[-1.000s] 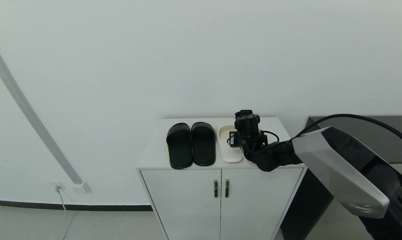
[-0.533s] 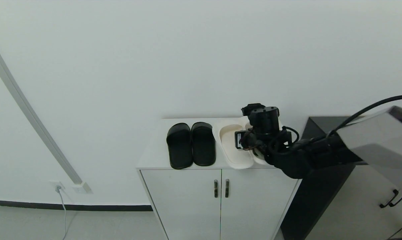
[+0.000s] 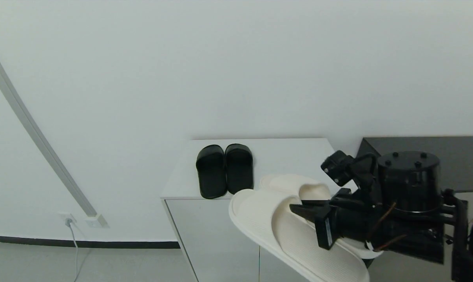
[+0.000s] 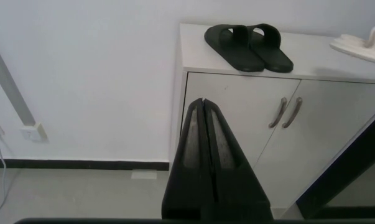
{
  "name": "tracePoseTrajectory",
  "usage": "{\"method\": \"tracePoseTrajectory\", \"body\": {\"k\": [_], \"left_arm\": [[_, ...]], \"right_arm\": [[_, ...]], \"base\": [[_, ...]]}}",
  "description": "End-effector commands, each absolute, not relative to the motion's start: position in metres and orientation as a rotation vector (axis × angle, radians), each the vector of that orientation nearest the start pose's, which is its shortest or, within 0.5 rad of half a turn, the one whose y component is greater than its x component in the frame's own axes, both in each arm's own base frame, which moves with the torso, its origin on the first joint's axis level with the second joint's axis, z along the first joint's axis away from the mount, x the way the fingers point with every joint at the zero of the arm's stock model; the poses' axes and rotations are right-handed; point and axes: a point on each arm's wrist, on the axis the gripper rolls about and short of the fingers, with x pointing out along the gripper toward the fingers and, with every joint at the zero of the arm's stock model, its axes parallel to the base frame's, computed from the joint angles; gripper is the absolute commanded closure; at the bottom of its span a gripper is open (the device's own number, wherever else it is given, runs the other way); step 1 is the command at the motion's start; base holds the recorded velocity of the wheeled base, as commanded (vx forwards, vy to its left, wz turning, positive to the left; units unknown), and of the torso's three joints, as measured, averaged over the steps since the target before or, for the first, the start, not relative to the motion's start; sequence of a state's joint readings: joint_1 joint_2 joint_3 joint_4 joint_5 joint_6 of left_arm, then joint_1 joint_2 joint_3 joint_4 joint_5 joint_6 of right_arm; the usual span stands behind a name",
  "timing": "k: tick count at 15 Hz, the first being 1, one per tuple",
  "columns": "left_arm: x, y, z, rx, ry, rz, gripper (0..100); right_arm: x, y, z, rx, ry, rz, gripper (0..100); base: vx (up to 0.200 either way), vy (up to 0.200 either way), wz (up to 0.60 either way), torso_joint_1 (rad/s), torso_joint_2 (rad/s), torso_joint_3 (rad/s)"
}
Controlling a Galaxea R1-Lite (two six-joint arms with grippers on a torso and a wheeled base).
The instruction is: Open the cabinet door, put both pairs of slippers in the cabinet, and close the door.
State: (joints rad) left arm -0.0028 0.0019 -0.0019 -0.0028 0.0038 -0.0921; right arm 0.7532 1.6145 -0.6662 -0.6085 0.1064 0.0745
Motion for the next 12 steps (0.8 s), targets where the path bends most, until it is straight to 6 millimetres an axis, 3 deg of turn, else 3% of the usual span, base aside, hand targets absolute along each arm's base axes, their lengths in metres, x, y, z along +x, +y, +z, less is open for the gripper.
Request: {"method": "tracePoseTrajectory", "body": {"k": [1,5,8,12], "left_arm": [[-0.0229,0.0002,0.0767,-0.092,-0.005,0.001,100],[-0.0228,0.0002,0.0763,-0.092,-0.003,0.001,100],[-0.0228,0.0002,0.0763,-0.094,-0.003,0.001,100],[-0.0228,0.0002,0.0763,-0.094,-0.003,0.001,100]], "right_arm": [[0.1783,0.1741,0.1731,-0.047,0.327,0.870,100],[0.1774,0.1749,0.1722,-0.054,0.326,0.876,100],[0.1789,0.1763,0.1690,-0.058,0.337,0.875,100],[0.1793,0.1744,0.1663,-0.060,0.343,0.862,100]], "base": [[0.000,0.000,0.00,0.000,0.00,0.000],[0.000,0.000,0.00,0.000,0.00,0.000],[-0.200,0.000,0.00,0.009,0.00,0.004],[0.000,0.000,0.00,0.000,0.00,0.000]]}}
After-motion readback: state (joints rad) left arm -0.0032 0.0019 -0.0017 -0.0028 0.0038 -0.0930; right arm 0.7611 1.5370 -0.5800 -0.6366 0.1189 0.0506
